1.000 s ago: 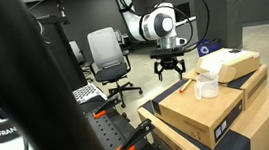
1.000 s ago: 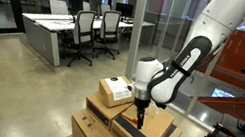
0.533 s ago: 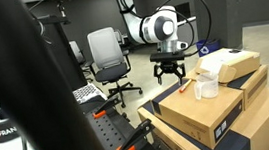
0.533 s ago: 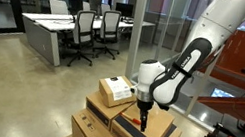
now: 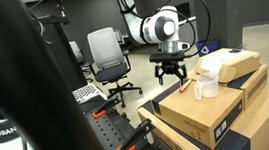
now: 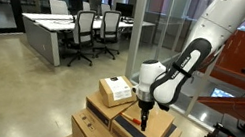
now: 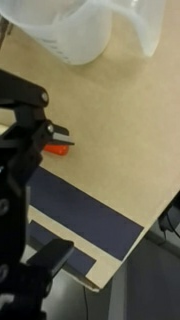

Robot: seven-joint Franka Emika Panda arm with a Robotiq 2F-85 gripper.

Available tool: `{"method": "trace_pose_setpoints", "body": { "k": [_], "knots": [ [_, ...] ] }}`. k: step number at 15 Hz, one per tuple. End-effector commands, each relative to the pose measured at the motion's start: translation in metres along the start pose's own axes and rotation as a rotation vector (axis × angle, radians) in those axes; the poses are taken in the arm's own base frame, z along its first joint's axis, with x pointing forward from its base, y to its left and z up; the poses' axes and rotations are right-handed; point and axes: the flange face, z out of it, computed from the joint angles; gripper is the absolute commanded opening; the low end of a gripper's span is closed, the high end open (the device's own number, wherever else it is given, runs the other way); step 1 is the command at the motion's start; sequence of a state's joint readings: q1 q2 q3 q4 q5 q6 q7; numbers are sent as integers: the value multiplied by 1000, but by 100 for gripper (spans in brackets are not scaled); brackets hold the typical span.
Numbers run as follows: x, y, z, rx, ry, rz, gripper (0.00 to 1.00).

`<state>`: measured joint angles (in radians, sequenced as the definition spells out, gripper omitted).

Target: Put the marker in the jug

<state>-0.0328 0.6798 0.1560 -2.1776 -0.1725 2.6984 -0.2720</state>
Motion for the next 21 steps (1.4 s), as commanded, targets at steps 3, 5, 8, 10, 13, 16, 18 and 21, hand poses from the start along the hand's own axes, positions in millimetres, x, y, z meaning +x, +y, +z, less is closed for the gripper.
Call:
{"method": "trace_pose_setpoints", "body": {
  "k": [3, 5, 8, 10, 13, 16, 18, 21],
  "knots": [
    [-2, 1, -2, -23, -24, 76, 100],
    [-4, 2, 0, -30, -49, 112, 100],
    [-6, 2, 1, -57, -75, 165, 100],
    [-7, 0, 1, -66, -73, 167, 100],
    [-4, 0, 5, -49, -59, 143, 100],
    [-4, 0, 5, -51, -58, 143, 100],
    [-4, 0, 5, -51, -58, 144, 100],
    [-5, 0, 9, -63, -72, 154, 100]
  ]
}}
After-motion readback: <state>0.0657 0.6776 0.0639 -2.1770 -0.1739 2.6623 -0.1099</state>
